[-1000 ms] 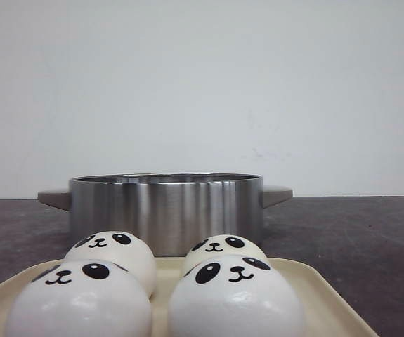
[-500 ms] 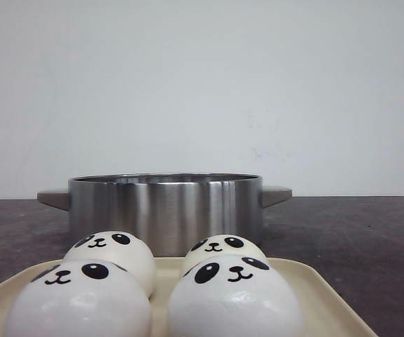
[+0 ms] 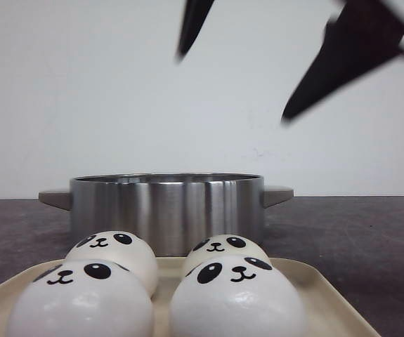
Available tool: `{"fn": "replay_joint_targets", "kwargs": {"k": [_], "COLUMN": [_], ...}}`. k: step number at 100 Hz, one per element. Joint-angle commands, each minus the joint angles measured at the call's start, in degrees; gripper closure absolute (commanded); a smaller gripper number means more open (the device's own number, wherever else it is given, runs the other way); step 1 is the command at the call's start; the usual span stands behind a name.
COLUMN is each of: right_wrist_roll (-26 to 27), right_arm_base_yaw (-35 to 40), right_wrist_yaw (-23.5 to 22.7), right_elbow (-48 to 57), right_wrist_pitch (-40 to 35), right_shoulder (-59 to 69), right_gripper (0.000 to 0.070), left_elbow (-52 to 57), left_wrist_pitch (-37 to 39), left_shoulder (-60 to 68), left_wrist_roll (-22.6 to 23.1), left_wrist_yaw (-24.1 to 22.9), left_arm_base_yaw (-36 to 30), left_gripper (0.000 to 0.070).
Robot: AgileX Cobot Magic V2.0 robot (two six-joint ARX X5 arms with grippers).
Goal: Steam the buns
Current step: 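Lower the right gripper onto the farther bun nearest it and grasp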
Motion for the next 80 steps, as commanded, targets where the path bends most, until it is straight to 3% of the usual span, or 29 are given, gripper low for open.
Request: {"fn": "replay_joint_targets", "kwargs": {"k": [1,7,37,80], "right_wrist_roll": [1.9,1.8,1.9,2.1], "right_arm_base_yaw": [0.6,0.5,-2.4,-5.6], "right_wrist_yaw": [-0.5,-1.2,-1.0,0.0], "right_elbow": [0.5,0.5,0.5,0.5], "right_wrist_pitch": [0.2,0.2,2.7,5.3], "right_shoulder": [3.3,6.3,17.3,19.7], "right_gripper": [0.0162,0.0222,0.0193,0.0188], "left_elbow": [0.9,0.9,0.9,0.9], "left_wrist_pitch": [0.3,0.5,0.4,-1.0], "left_shoulder": [0.2,0.2,0.2,0.2], "left_wrist_roll": [0.5,0.6,0.6,0.6], "left_wrist_yaw": [-0.2,-0.5,-1.5,-1.9], "left_arm_base_yaw": [-0.5,-0.9,-2.3,-2.9], "left_gripper": [0.0104,0.0104,0.0103,0.0104]}}
